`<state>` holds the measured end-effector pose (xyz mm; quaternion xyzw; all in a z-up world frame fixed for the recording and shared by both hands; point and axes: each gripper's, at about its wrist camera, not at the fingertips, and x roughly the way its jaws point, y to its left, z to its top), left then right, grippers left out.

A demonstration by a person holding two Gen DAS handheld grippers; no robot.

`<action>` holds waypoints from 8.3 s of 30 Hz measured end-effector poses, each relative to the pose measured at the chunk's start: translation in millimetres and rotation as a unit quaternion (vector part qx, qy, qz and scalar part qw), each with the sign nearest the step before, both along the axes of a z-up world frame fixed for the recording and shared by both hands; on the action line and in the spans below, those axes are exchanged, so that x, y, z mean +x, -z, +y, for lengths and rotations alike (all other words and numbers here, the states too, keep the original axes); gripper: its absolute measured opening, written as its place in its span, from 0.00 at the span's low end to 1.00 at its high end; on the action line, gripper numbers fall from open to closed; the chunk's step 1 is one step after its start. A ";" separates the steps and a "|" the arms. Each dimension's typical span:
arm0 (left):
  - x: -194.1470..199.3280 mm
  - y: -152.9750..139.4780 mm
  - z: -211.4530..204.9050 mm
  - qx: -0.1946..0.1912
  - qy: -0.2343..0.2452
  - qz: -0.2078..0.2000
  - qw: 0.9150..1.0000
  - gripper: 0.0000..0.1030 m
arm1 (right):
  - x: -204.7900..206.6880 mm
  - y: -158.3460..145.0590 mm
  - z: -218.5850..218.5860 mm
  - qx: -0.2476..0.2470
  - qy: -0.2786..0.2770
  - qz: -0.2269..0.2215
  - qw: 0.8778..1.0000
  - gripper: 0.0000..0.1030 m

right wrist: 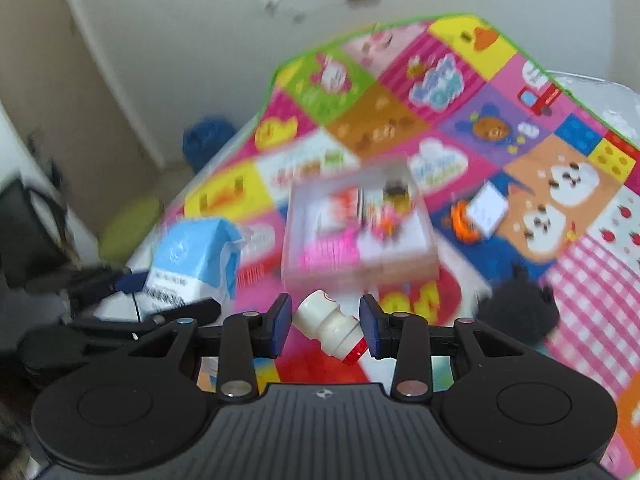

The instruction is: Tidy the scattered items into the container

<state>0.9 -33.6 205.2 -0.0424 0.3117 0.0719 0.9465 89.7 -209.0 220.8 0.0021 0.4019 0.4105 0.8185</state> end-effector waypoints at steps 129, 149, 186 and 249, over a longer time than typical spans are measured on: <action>-9.4 10.2 -36.5 -0.046 0.003 0.086 0.995 1.00 | 40.7 6.0 -90.3 0.006 0.126 0.010 0.992 0.23; -85.1 -249.9 -105.3 0.127 -0.123 -0.118 0.977 1.00 | -43.6 -154.5 -276.1 0.354 0.430 0.039 0.830 0.99; 21.4 41.2 7.0 -0.005 -0.075 0.014 0.997 1.00 | 74.3 37.7 -119.5 -0.031 0.116 -0.074 0.990 0.55; 105.3 160.4 -90.5 0.052 0.137 0.103 0.984 1.00 | 43.7 171.5 -103.8 -0.271 -0.051 -0.094 0.957 0.38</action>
